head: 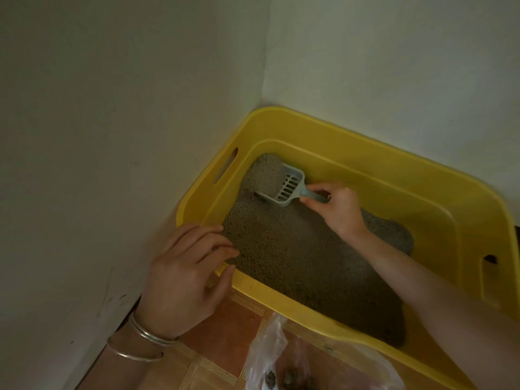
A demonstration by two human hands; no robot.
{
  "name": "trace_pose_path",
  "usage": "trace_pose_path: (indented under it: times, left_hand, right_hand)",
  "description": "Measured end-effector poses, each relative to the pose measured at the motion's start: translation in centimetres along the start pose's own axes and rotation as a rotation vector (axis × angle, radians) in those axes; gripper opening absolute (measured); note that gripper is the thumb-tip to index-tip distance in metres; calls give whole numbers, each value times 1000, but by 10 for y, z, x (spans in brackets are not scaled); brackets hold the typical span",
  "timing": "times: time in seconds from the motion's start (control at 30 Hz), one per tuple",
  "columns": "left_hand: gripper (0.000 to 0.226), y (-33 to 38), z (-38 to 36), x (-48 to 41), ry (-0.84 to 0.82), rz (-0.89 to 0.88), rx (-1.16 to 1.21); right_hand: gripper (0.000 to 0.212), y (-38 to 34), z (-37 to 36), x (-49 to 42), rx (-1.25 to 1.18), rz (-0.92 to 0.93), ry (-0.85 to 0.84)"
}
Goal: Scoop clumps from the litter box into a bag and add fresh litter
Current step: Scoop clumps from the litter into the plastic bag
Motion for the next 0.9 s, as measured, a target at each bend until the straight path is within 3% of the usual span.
trace_pose_path:
  times: [0.63,0.8,0.9]
  left_hand:
    - [21,4,3,-1,1,-3,-29]
    - [25,3,2,0,-13,4,-35]
    - [27,4,2,-1,-13,-12,-52]
  right_hand:
    - [25,-7,88,67,-33,99,79]
    - [23,-5,98,94,12,52,81]
    - [16,8,103,118,38,-90,40]
Point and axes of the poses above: each hand's wrist, its own x-axis away from the middle knuckle, its own z-axis out of the back of the hand, y = z × x, the point moved 3 cm from there along -x, towards the middle knuckle, and after that the axes turned 3 degrees about -y, right-handed, at the moved point
